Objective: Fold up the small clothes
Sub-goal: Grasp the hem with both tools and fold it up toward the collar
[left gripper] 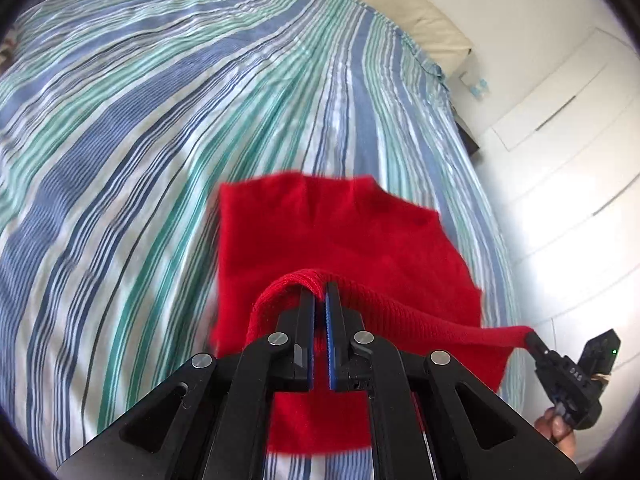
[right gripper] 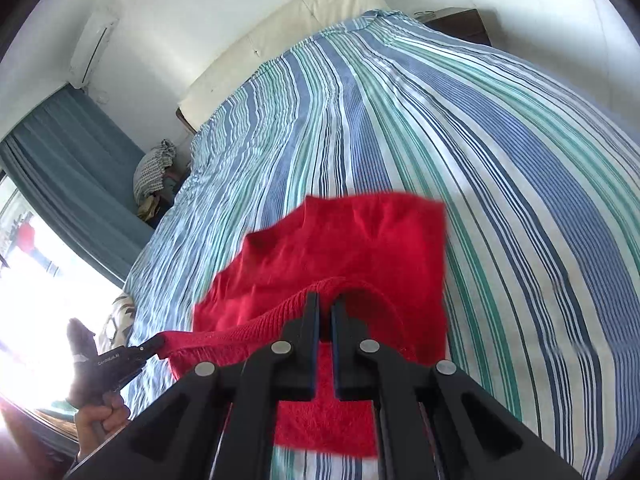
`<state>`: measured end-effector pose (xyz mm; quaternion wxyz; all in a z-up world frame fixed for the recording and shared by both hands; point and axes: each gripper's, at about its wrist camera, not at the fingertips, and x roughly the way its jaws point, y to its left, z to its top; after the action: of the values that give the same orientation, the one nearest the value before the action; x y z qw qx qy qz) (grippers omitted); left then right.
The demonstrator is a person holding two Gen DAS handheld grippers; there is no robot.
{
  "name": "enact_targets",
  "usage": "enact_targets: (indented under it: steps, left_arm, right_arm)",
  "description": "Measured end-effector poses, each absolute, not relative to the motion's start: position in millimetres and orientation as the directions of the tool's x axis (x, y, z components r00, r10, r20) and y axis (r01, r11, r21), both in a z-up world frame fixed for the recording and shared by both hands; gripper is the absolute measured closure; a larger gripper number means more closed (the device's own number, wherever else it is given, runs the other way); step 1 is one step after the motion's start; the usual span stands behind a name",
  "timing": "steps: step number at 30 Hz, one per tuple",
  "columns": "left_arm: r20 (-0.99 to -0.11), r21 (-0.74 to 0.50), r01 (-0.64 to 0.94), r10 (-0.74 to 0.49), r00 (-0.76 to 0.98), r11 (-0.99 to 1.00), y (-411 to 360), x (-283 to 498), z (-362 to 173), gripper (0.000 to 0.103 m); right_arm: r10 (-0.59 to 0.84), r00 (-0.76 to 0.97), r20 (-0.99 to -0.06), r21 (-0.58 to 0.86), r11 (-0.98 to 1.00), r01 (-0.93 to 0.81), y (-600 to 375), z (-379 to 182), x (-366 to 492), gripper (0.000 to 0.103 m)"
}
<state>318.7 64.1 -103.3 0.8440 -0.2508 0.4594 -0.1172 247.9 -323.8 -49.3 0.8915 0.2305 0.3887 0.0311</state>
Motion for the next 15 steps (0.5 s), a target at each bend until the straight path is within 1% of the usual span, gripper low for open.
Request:
enact_targets:
  steps: [5,9,11,12,13,14,15]
  left_arm:
    - [-0.748,-0.501,-0.075,-0.387,0.539,0.862,56.2,396.9,-124.6,0.1]
    - [-0.774,-0.482,-0.113,-0.362,0.52,0.869,55.7,442.3,-147.2,0.099]
    - [-0.808,-0.449,-0.145,-0.331,0.488,0.882,54.6,460.9,-159.6,0.089]
    - [-0.821,-0.42,-0.163,-0.297,0.488,0.893,56.6,465.9,-160.6,0.084]
    - [-0.832,-0.38,-0.187,-0.247,0.496,0.906,60.7,470.2,-158.6,0.064]
    - [-0.829,-0.371,-0.204,-0.224,0.512,0.906,67.0,472.5,-153.7,0.045]
    - [-0.815,-0.376,-0.219,-0.209,0.541,0.901,76.3,471.8,-145.2,0.04]
  right_arm:
    - [0.201,0.662,-0.722,0.405,0.899,0.169,-341.2,-74.0,340.0,0.098]
    - [0.196,0.652,-0.732,0.418,0.885,0.203,-356.7,-103.8,388.8,0.098]
    - [0.235,0.64,-0.732,0.472,0.852,0.228,-366.5,-126.4,407.9,0.097]
    - [0.241,0.632,-0.737,0.483,0.842,0.242,-370.6,-133.3,414.9,0.095]
    - [0.24,0.632,-0.737,0.495,0.828,0.263,-376.3,-138.7,419.5,0.091]
    - [0.235,0.646,-0.726,0.505,0.82,0.269,-379.5,-137.5,419.6,0.082]
    - [0.223,0.658,-0.719,0.502,0.821,0.272,-381.0,-134.0,418.5,0.073]
